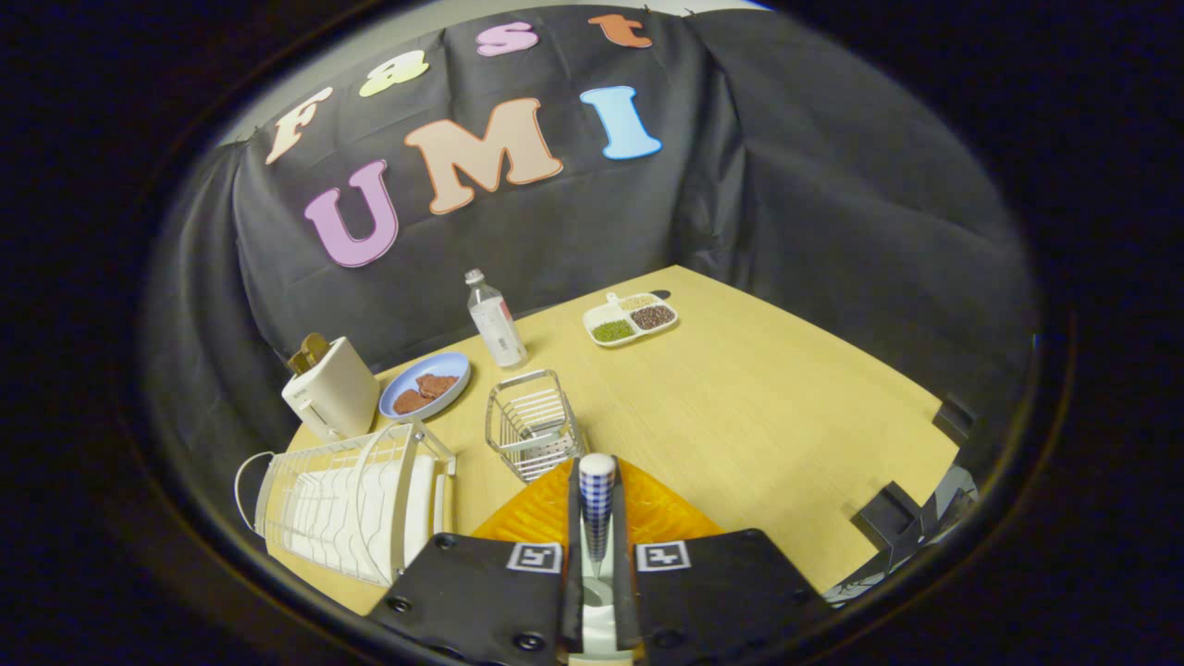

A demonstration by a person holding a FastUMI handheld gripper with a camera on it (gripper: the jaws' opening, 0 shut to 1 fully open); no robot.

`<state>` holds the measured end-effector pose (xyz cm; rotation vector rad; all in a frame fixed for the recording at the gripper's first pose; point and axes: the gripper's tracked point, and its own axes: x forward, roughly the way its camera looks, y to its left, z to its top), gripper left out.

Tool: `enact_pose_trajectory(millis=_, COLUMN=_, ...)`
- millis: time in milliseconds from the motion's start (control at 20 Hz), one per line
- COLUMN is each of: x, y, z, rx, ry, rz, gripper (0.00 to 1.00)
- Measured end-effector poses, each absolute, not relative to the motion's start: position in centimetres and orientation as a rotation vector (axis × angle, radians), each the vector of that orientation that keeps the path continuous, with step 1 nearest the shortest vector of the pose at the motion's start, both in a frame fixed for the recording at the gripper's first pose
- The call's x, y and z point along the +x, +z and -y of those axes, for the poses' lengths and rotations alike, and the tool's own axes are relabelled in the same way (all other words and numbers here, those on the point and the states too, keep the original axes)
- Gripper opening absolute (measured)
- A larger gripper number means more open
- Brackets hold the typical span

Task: Take the plate from the dish rack, then take the spoon from the basket and place it into the plate.

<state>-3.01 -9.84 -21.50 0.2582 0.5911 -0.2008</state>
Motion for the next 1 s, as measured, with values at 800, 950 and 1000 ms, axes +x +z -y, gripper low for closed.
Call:
enact_pose_trajectory(millis=800, x=-1.3, y=2.2, z=3.2, rx=0.073, ry=0.057, rz=-0.142, gripper=1.00)
enact_pose_trajectory(millis=950, x=-1.8, y=5.1, z=3.2, rx=0.078, ry=0.043, rz=-0.071, gripper=1.00)
enact_pose_trajectory(millis=1000, x=-2.3, y=5.4, z=2.8, rx=0.084, ry=0.044, rz=-0.059, gripper=1.00)
